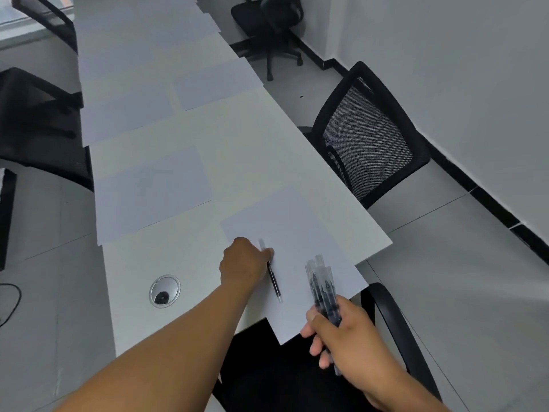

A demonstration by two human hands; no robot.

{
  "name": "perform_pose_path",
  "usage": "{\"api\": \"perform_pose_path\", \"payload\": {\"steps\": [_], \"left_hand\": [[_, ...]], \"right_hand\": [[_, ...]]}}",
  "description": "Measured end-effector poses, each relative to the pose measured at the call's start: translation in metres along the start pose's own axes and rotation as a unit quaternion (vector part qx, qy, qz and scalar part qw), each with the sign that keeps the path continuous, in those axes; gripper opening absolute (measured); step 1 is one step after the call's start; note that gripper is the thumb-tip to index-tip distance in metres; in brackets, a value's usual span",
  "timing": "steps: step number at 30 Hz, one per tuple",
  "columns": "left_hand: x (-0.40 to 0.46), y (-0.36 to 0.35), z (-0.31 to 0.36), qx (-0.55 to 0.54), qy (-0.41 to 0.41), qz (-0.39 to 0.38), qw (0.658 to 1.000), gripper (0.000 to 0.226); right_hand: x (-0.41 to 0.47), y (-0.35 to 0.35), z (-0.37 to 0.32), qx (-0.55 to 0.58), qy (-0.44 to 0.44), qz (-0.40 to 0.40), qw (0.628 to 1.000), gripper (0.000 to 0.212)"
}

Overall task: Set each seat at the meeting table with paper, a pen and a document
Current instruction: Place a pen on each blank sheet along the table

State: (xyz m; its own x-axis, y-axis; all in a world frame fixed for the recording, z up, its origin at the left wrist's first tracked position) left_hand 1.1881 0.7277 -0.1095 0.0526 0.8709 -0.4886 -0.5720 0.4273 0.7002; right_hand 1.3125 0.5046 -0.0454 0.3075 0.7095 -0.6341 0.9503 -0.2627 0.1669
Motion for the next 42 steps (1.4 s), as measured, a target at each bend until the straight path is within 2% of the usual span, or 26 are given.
{"api": "perform_pose_path", "payload": {"steps": [14, 20, 23, 28, 35, 42], "left_hand": [[-0.005, 0.007, 0.0, -0.01, -0.011, -0.015, 1.0, 0.049], [-0.037, 0.024, 0.003, -0.028, -0.024, -0.009, 0.999, 0.046], [-0.068, 0.039, 0.011, -0.061, -0.041, -0.012, 0.997, 0.054], [-0.116, 0.076, 0.028, -0.108, -0.068, -0.001, 0.992, 0.053], [-0.189, 0.158, 0.032, -0.124, -0.11, 0.073, 0.984, 0.037], [-0.246, 0.23, 0.015, -0.117, -0.149, 0.131, 0.973, 0.043]], "right_hand": [[-0.012, -0.001, -0.008, 0.014, 0.002, 0.014, 1.0, 0.01], [-0.026, 0.004, -0.02, 0.003, 0.014, 0.018, 1.0, 0.013], [-0.038, 0.01, -0.033, 0.01, 0.022, 0.028, 0.999, 0.015], [-0.065, 0.017, -0.065, 0.002, 0.059, 0.035, 0.998, 0.018], [-0.102, 0.002, -0.11, 0.011, 0.107, 0.016, 0.994, 0.023], [-0.146, -0.048, -0.152, 0.021, 0.159, -0.014, 0.987, 0.017]]}}
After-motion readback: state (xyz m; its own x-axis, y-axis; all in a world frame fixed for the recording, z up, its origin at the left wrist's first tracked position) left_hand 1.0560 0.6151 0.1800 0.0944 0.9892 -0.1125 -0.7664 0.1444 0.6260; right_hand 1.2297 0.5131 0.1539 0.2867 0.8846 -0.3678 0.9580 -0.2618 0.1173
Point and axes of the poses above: each hand's wrist, its own x-axis towards the middle knuckle, its own y-axis out of the back of the hand, z = x × y, the point moved 5 cm from there along x, towards the middle knuckle, and after that the axes turned 4 degrees about -x, right-handed, at the moved point
